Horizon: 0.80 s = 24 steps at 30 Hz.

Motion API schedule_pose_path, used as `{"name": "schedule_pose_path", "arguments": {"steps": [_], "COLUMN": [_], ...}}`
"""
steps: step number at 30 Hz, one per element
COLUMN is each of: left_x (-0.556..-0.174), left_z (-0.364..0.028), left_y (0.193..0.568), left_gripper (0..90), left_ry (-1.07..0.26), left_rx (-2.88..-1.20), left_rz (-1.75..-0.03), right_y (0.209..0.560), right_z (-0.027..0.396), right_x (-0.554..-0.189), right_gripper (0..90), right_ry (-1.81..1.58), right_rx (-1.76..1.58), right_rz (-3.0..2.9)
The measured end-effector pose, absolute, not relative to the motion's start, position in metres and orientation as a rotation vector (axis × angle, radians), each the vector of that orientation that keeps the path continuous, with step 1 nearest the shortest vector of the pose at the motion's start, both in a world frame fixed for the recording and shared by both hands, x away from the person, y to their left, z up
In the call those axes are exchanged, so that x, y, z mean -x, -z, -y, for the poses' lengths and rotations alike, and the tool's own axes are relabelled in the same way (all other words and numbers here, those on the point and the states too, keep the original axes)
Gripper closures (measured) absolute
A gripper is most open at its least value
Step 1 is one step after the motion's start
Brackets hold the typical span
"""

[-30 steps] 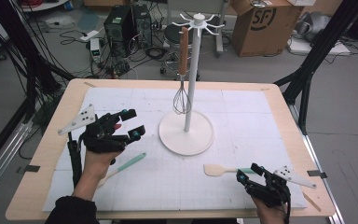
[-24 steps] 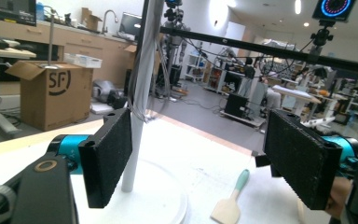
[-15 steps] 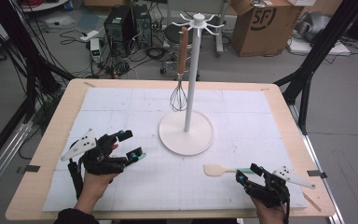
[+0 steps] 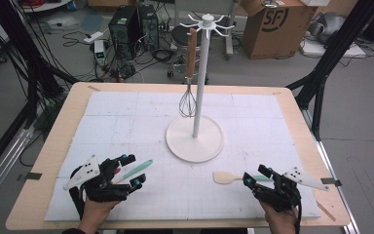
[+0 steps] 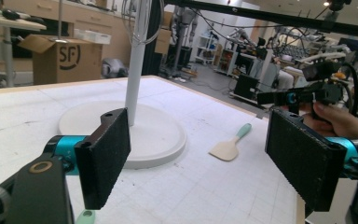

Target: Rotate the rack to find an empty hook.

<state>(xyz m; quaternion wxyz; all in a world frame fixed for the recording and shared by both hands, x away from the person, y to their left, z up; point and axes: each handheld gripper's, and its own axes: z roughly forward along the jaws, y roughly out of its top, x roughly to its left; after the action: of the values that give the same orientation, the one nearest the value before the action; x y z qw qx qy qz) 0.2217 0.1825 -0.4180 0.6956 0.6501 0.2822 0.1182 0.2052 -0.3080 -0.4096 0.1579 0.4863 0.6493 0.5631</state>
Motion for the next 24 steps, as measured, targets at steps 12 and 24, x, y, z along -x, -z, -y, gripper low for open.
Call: {"name": "schedule_pose_path", "arguments": {"steps": [12,24], "left_x": [-0.218,-0.220], "left_z": [-0.192,-0.195], "left_y": [0.421,0.425], "left_gripper": [23.5,23.3], "left_ry": [-0.322,-0.346], "left_rx": [-1.455,-1.460], "left_rz": [-0.678,-0.711], "right_y": [0.375,0.347], "right_z": [0.293,0.277], "right_x": [-0.226,-0.249], "right_gripper": [46.1,77.6], "right_ry": [-1.728,-1.754], "right_rx": [-1.317,-1.253], "right_rz": [-1.811,-1.817]}}
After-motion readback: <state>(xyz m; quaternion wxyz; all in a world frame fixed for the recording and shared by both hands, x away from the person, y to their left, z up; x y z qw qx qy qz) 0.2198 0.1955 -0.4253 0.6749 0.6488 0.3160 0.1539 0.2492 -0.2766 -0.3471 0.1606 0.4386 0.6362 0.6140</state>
